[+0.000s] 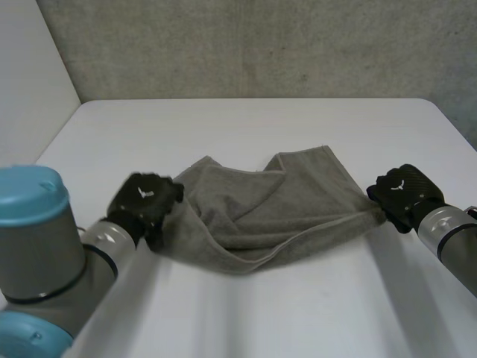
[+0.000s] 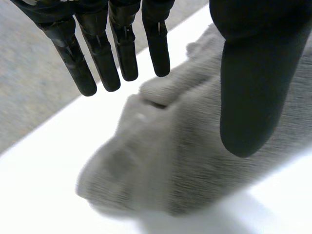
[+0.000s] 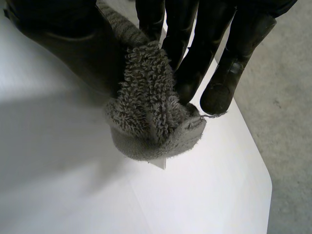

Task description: Fold the towel.

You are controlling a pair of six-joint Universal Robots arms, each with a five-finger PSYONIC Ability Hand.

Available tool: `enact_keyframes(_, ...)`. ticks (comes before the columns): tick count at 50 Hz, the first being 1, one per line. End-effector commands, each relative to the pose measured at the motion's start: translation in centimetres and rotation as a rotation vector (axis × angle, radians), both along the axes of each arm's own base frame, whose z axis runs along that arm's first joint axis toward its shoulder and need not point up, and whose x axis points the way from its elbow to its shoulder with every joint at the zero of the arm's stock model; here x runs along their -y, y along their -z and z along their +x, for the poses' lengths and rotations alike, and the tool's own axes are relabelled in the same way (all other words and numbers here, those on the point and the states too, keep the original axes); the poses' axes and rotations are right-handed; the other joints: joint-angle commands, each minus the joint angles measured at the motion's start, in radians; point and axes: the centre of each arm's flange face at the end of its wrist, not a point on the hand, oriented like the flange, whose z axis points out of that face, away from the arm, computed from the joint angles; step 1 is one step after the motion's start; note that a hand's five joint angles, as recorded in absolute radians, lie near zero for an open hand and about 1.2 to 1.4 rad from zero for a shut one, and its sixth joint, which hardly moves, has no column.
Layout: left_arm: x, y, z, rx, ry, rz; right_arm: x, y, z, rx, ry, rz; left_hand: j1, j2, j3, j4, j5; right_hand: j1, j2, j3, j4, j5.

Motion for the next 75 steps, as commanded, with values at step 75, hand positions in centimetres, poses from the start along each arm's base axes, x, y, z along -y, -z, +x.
enact_keyframes(75, 8.7, 3.8, -3.2, 0.237, 0.26, 0.062, 0.3, 2.3, -1.1, 0.004, 0.028, 0.047, 0.895, 0.897, 0.897, 0.897, 0.901, 0.066, 0.067, 0.061, 0.062, 0.066)
